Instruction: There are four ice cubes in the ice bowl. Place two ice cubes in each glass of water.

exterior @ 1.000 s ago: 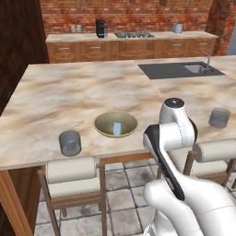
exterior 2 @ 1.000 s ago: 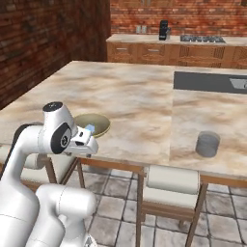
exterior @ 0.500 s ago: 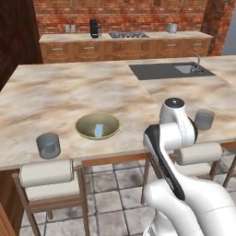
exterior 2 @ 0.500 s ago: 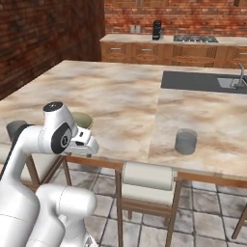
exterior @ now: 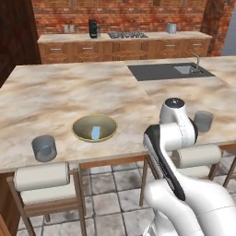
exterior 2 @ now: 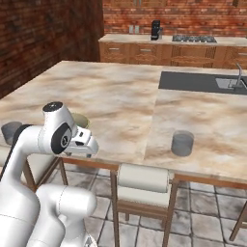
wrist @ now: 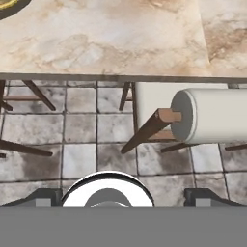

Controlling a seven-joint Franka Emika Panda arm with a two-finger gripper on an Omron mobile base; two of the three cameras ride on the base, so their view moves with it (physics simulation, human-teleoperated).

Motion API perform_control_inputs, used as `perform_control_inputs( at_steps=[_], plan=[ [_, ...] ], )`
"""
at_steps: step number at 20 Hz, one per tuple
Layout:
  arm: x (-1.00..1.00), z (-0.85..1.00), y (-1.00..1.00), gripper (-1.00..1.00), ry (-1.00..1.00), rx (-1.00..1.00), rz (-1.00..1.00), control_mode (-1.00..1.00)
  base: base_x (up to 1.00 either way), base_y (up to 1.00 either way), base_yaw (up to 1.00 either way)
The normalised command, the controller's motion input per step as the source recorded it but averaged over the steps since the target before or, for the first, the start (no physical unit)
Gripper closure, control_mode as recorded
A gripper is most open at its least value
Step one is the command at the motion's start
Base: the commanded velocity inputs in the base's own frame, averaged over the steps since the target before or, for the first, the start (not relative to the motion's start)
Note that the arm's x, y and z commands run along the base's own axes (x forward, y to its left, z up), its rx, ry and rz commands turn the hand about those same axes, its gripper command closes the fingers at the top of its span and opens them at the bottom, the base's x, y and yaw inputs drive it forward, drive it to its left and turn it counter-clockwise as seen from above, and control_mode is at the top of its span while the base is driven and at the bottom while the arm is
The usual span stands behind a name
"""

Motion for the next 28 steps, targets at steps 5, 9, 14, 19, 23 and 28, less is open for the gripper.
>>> perform_control_inputs(
  at_steps=[5, 9, 14, 19, 23, 28],
  plan=[
    [0.00, 0.00, 0.00, -1.00, 0.00, 0.00, 0.00, 1.00, 0.40, -0.31, 0.00],
    [0.00, 0.00, 0.00, -1.00, 0.00, 0.00, 0.00, 1.00, 0.34, -0.48, 0.00],
    [0.00, 0.00, 0.00, -1.00, 0.00, 0.00, 0.00, 1.00, 0.26, -0.39, 0.00],
    [0.03, 0.00, 0.00, -1.00, 0.00, 0.00, 0.00, -1.00, 0.08, -0.16, 0.00],
    [0.26, 0.00, 0.00, -1.00, 0.00, 0.08, 0.02, -1.00, 0.00, 0.00, 0.00],
    [0.14, 0.10, 0.03, -1.00, 0.00, 0.25, 0.18, -1.00, 0.00, 0.00, 0.00]
  ],
)
